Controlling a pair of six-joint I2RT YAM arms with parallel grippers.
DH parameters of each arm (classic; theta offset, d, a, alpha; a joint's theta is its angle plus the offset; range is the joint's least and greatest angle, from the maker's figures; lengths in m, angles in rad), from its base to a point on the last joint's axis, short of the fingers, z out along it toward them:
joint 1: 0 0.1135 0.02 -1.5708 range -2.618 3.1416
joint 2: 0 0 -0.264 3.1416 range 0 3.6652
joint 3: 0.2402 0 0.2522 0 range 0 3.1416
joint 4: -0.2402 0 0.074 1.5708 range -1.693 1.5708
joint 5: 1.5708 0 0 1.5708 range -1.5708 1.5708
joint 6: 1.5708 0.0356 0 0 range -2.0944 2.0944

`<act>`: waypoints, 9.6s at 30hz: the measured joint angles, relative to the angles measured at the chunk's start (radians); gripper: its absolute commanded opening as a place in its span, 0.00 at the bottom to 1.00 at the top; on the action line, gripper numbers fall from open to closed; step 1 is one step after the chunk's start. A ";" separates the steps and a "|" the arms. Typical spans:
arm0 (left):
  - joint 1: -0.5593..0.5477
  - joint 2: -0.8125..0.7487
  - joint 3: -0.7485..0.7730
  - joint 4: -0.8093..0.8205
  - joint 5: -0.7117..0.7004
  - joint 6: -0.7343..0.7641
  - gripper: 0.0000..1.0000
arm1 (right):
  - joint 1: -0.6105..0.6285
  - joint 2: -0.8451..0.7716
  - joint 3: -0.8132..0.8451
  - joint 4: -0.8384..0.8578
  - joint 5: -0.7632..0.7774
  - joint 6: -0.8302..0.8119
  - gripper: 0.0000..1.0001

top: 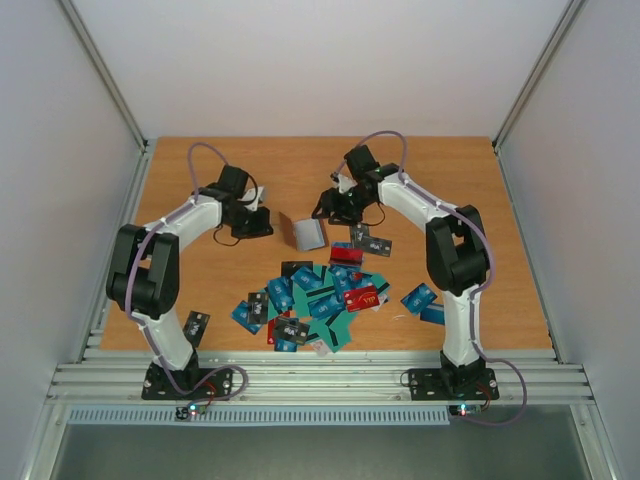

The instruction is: Put the credit cards into the card holder

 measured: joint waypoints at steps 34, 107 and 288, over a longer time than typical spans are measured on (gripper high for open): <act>-0.024 0.005 0.058 -0.076 -0.008 0.005 0.00 | 0.005 0.180 0.050 0.037 -0.220 0.060 0.58; -0.002 0.131 0.023 0.147 0.311 -0.114 0.33 | 0.058 0.311 0.175 0.046 -0.347 0.125 0.46; -0.679 -0.013 -0.303 0.232 0.320 -0.263 0.37 | 0.490 -0.982 -1.397 0.650 0.109 0.884 0.01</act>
